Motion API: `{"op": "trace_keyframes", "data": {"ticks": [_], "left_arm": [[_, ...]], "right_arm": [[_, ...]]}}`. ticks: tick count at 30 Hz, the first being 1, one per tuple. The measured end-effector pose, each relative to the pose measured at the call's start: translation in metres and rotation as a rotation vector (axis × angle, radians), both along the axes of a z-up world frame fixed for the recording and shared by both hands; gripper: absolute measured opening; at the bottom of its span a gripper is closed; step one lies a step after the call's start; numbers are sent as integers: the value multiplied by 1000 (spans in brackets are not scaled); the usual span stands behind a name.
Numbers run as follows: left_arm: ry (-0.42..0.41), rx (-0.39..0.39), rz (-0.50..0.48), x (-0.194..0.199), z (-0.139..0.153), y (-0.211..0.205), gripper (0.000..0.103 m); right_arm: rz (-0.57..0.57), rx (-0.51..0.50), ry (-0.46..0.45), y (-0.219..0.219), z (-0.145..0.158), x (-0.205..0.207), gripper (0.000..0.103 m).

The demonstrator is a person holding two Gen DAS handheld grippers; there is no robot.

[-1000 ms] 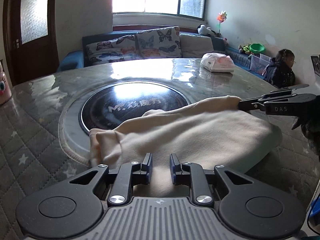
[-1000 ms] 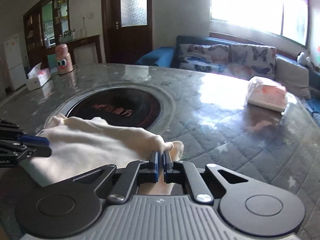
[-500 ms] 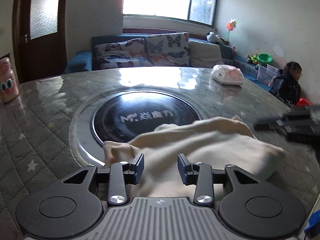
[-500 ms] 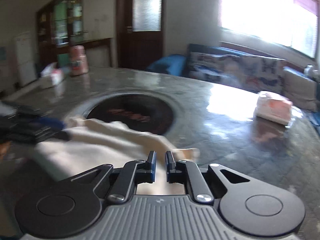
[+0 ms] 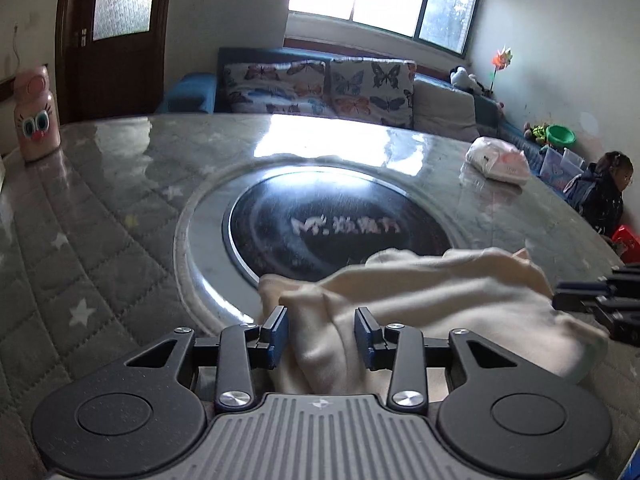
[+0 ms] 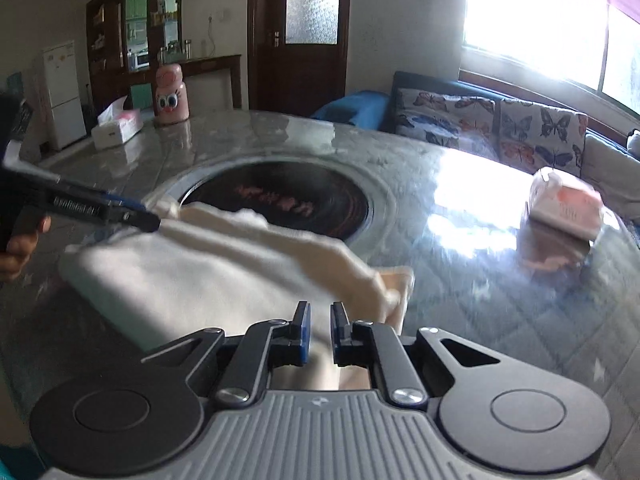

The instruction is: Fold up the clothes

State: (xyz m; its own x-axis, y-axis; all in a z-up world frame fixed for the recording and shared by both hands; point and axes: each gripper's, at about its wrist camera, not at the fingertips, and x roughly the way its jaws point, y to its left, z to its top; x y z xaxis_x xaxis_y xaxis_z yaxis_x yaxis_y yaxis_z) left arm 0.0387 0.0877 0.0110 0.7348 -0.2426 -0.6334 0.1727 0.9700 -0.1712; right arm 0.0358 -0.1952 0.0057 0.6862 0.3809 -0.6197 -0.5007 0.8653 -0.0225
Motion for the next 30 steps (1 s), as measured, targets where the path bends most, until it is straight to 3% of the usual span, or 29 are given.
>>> {"op": "trace_keyframes", "data": {"ticks": [5,10,15,20,25,30], "left_arm": [[-3,11,-10,13,1,-9,38],[21,44,0,29,-8,-11,38],[15,32,2,32,-4,-15,38],[-23,32,-68,33,4,-38,38],[25,95,-67,51,-13,-51,42],[39,91,-62,54,-15,-50,42]], "right_arm": [[2,32,23,20,-3,36,9],[-25,1,78,37,-23,63,10],[-15,-12,55,40,-18,59,19],[26,-7,50,54,-14,57,28],[26,-27,79,65,-25,66,30],[47,-21,52,66,-14,56,36]]}}
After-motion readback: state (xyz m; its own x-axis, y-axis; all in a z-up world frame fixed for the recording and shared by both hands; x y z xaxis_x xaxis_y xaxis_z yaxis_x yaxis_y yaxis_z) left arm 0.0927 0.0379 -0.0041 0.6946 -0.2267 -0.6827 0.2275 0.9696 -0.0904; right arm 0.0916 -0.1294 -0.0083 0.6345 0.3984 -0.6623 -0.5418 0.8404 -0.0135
